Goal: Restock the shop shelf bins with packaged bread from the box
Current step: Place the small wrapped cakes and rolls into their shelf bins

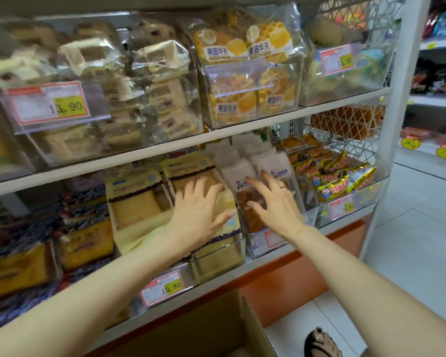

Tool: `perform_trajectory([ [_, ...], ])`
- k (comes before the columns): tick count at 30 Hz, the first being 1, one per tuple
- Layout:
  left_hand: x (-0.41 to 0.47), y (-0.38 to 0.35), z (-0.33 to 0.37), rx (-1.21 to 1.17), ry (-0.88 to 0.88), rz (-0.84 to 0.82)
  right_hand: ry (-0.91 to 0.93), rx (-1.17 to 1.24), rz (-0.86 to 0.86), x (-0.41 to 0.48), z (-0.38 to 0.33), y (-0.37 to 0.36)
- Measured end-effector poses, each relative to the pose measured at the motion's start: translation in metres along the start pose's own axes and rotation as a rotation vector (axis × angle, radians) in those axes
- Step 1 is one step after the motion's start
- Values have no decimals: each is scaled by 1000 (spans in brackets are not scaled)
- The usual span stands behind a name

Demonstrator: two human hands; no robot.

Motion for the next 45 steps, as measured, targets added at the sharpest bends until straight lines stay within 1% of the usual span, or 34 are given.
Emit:
perform_trajectory([
  [5, -53, -3, -30, -22, 50, 40, 137, -6, -16, -6, -39, -2],
  [7, -70, -8, -53, -39, 101, 22, 174, 6, -23, -9, -53, -3],
  [12, -109, -19, -111, -74, 321, 14, 184, 15, -59, -14, -75, -11],
  [13, -113, -20, -120, -110, 351, 10, 176, 32, -64, -15, -77, -11],
  [15, -116, -29, -135, -266, 380, -18, 141, 66, -81, -17, -78, -14],
  [17, -112, -36, -141, -418, 365, -37, 100, 108, -78, -17, -77, -15],
  [19, -107, -40, -140, -490, 346, -45, 66, 155, -73, -16, -76, -15],
  [26, -97, -46, -139, -584, 318, -71, -9, 220, -77, -10, -74, -19],
  [29, -102, -41, -137, -588, 259, -57, -32, 196, -67, -7, -73, -17],
  [32, -114, -36, -137, -569, 223, -11, 6, 187, -2, -2, -84, -8],
  [36, -142, -31, -149, -584, 257, 80, 103, 187, 84, -1, -109, 4],
  [41, -182, -20, -166, -574, 302, 228, 185, 130, 68, -10, -136, -4],
  [45, -207, -9, -175, -615, 342, 317, 195, 120, 51, -18, -149, -10],
])
Point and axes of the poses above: each hand's wrist, its own x-axis towards the middle knuckle, its own y-axis out of the back of the hand, z = x × y, the point moved 10 cm from there along x, towards the middle knuckle, and after that the axes turned 6 degrees about -z, right-handed, at the moved point
